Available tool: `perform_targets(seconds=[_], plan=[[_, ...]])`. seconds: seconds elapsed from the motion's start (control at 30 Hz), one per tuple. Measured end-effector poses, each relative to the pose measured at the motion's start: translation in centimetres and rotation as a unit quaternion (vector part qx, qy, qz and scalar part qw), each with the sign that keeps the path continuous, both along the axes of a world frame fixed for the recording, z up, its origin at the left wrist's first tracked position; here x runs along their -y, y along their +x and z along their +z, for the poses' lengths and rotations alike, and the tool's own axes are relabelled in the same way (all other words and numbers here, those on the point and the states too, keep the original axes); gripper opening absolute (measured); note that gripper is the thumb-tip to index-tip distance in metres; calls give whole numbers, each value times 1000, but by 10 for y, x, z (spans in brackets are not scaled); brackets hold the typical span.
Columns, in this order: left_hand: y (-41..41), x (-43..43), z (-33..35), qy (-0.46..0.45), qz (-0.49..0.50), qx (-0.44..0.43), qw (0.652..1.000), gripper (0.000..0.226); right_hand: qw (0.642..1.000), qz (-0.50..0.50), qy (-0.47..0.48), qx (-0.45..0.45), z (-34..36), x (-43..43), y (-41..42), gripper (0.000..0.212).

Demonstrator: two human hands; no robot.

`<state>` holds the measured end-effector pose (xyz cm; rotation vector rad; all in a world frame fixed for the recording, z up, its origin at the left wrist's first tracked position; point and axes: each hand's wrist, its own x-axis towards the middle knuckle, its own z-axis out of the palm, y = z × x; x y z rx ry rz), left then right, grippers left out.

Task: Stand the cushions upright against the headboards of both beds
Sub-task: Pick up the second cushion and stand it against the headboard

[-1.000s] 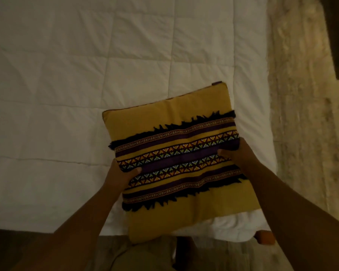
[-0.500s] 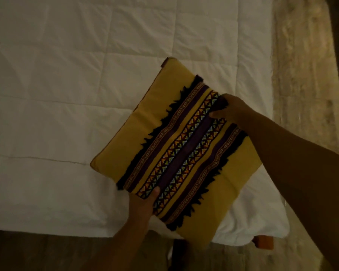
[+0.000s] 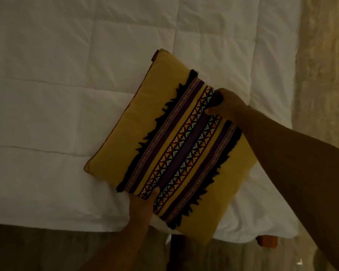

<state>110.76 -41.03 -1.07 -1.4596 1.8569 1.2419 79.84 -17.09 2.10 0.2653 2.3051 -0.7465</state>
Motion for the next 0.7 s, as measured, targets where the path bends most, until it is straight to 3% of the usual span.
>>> perform_targets(seconds=[0.23, 0.37, 0.53, 0.7], plan=[[9, 8, 14, 10, 40, -33, 999, 100, 991, -30, 42, -125, 13, -2, 44, 74], [-6, 33, 34, -59, 6, -53, 997, 111, 980, -42, 80, -177, 23, -7, 87, 75], [-57, 80, 57, -164, -142, -64, 974, 117, 977, -138, 52, -155, 34, -17, 146, 74], [-127, 107, 68, -160, -247, -125, 948, 118, 964, -259, 21, -60, 35, -34, 199, 92]])
